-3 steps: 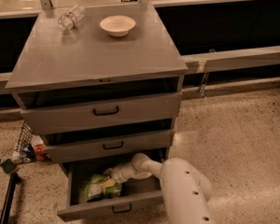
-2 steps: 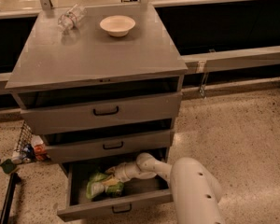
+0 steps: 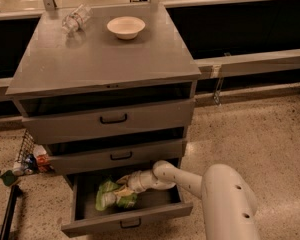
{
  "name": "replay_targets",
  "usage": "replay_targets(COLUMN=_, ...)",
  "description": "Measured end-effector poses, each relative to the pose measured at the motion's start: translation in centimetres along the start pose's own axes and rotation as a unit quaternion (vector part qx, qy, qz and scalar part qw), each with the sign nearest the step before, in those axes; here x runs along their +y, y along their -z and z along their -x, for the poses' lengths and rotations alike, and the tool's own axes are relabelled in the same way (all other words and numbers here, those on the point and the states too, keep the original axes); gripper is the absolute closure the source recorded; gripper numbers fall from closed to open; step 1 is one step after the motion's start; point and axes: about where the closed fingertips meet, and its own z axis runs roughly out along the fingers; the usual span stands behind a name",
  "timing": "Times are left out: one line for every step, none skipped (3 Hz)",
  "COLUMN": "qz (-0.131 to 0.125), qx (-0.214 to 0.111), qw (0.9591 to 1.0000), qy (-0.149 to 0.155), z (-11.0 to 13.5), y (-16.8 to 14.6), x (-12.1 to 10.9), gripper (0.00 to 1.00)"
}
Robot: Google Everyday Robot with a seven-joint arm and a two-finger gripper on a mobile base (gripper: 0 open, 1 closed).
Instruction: Pick green rice chip bag from bottom drawer and place on counter
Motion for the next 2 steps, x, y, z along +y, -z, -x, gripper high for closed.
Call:
replay_targets(qz=-0.012, qx=0.012, qw=0.9998, qy=0.007, z=1.3, y=2.6, x=0.9, gripper=1.0)
replay_targets(qz=-0.04, qx=0.018, qw=0.999, qy=0.012, z=3.9, y=5.7, x=2.4, gripper=1.0)
